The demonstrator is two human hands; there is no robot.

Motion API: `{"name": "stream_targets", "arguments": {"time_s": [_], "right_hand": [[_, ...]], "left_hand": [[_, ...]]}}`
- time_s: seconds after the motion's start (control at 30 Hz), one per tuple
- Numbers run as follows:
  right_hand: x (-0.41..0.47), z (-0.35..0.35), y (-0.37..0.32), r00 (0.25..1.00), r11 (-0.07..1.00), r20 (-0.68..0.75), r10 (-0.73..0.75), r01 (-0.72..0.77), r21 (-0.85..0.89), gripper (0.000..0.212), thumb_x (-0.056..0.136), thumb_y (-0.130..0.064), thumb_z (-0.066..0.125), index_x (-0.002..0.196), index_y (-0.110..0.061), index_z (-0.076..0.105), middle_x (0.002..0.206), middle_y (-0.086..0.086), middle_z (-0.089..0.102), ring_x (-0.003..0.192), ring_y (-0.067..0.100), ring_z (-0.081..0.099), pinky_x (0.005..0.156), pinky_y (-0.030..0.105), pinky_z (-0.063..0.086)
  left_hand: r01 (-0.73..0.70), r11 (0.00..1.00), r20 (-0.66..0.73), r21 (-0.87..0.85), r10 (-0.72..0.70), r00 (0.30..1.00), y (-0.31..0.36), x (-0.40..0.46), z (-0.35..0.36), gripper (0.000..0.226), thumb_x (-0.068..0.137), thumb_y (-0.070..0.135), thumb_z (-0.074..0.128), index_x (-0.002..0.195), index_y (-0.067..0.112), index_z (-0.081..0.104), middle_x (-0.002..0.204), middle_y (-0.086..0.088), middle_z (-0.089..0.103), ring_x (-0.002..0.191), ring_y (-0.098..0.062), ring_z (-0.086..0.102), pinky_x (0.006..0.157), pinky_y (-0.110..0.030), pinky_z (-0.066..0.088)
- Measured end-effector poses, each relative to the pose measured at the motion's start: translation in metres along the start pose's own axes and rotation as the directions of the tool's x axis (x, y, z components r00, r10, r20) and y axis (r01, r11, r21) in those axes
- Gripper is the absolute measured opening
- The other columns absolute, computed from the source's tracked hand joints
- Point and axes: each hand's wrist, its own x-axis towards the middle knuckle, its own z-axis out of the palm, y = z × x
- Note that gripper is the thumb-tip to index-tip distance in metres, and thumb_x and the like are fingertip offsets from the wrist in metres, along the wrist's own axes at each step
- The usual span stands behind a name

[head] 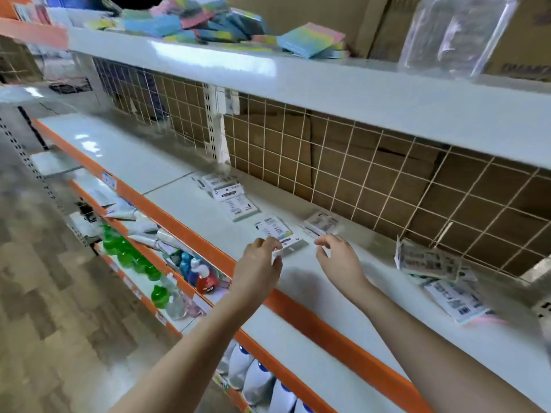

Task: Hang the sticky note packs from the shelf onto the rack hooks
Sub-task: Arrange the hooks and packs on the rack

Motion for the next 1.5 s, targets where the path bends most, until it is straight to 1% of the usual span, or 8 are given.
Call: {"name": "stream_targets", "arguments": {"time_s": [0.17, 0.33, 0.53, 0.8, 1.0, 1.1, 1.37, 1.5], "right_hand": [[0.031, 0.017, -0.005, 0.995, 0.975, -0.076, 0.059, -0.074, -0.212, 0.027, 0.092, -0.017, 0.052, 0.117, -0.016, 0.061, 0.126, 0.004, 0.057, 0.117, 0.025, 0.049, 0.091, 0.032, 0.038], [0.051, 0.033, 0.001, 0.994, 0.921, -0.041, 0.106, -0.113, -0.373, 0.04, 0.089, -0.025, 0.059, 0.127, -0.015, 0.054, 0.134, 0.008, 0.048, 0.125, 0.029, 0.041, 0.1, 0.036, 0.036], [0.06, 0.046, 0.006, 0.988, 0.933, -0.039, 0.153, -0.157, -0.325, 0.053, 0.087, -0.02, 0.062, 0.137, -0.012, 0.046, 0.142, 0.012, 0.042, 0.129, 0.032, 0.038, 0.103, 0.037, 0.034], [0.061, 0.044, 0.008, 0.983, 0.905, -0.07, 0.17, -0.184, -0.383, 0.046, 0.09, -0.013, 0.052, 0.136, -0.019, 0.048, 0.14, 0.002, 0.048, 0.127, 0.024, 0.041, 0.099, 0.032, 0.036], [0.046, 0.047, -0.002, 0.972, 0.908, -0.19, 0.136, -0.199, -0.368, 0.025, 0.097, -0.017, 0.046, 0.117, -0.014, 0.061, 0.121, 0.003, 0.062, 0.11, 0.026, 0.052, 0.083, 0.033, 0.042], [0.035, 0.048, -0.003, 0.965, 0.925, -0.226, 0.13, -0.2, -0.322, 0.019, 0.097, -0.017, 0.048, 0.103, -0.012, 0.065, 0.106, 0.004, 0.066, 0.103, 0.025, 0.054, 0.076, 0.033, 0.038], [-0.006, 0.042, -0.003, 0.942, 0.953, -0.293, 0.166, -0.229, -0.197, 0.019, 0.097, -0.019, 0.052, 0.108, -0.018, 0.068, 0.106, 0.0, 0.068, 0.101, 0.02, 0.058, 0.08, 0.027, 0.04], [-0.025, 0.031, 0.0, 0.893, 0.97, -0.403, 0.199, -0.24, -0.051, 0.018, 0.098, -0.013, 0.05, 0.107, -0.012, 0.066, 0.106, 0.001, 0.067, 0.099, 0.019, 0.057, 0.073, 0.017, 0.032]], "left_hand": [[-0.115, 0.99, 0.022, 0.077, 0.113, 0.993, -0.024, 0.038, 0.01, 0.034, 0.095, 0.028, 0.051, 0.128, 0.021, 0.05, 0.125, -0.003, 0.052, 0.118, -0.023, 0.043, 0.09, -0.03, 0.037], [-0.22, 0.959, 0.166, 0.176, 0.191, 0.967, -0.039, 0.068, 0.025, 0.055, 0.088, 0.048, 0.056, 0.134, 0.023, 0.043, 0.135, -0.001, 0.043, 0.132, -0.021, 0.03, 0.103, -0.03, 0.028], [-0.28, 0.936, 0.142, 0.214, 0.253, 0.957, -0.053, 0.082, 0.042, 0.051, 0.092, 0.048, 0.048, 0.136, 0.023, 0.04, 0.14, 0.001, 0.039, 0.134, -0.019, 0.031, 0.107, -0.03, 0.02], [-0.262, 0.965, 0.016, 0.016, 0.261, 0.965, -0.059, 0.08, 0.042, 0.024, 0.085, 0.005, 0.058, 0.108, 0.008, 0.065, 0.114, -0.01, 0.064, 0.112, -0.032, 0.055, 0.095, -0.041, 0.038], [-0.248, 0.966, -0.053, -0.071, 0.244, 0.968, -0.061, 0.081, 0.038, 0.014, 0.086, -0.001, 0.058, 0.097, 0.003, 0.066, 0.093, -0.012, 0.069, 0.089, -0.035, 0.062, 0.077, -0.04, 0.045], [-0.223, 0.963, -0.11, -0.154, 0.208, 0.972, -0.062, 0.079, 0.034, 0.008, 0.091, 0.003, 0.057, 0.091, 0.003, 0.064, 0.079, -0.012, 0.066, 0.074, -0.035, 0.059, 0.061, -0.033, 0.037], [-0.093, 0.922, -0.131, -0.377, 0.046, 0.99, -0.064, 0.071, 0.032, 0.024, 0.099, 0.019, 0.046, 0.114, 0.011, 0.061, 0.101, -0.012, 0.069, 0.089, -0.032, 0.058, 0.072, -0.032, 0.039], [-0.164, 0.843, -0.178, -0.513, 0.082, 0.981, -0.058, 0.071, 0.027, 0.021, 0.098, 0.016, 0.046, 0.11, 0.008, 0.061, 0.102, -0.007, 0.067, 0.083, -0.028, 0.058, 0.073, -0.038, 0.047]]}}
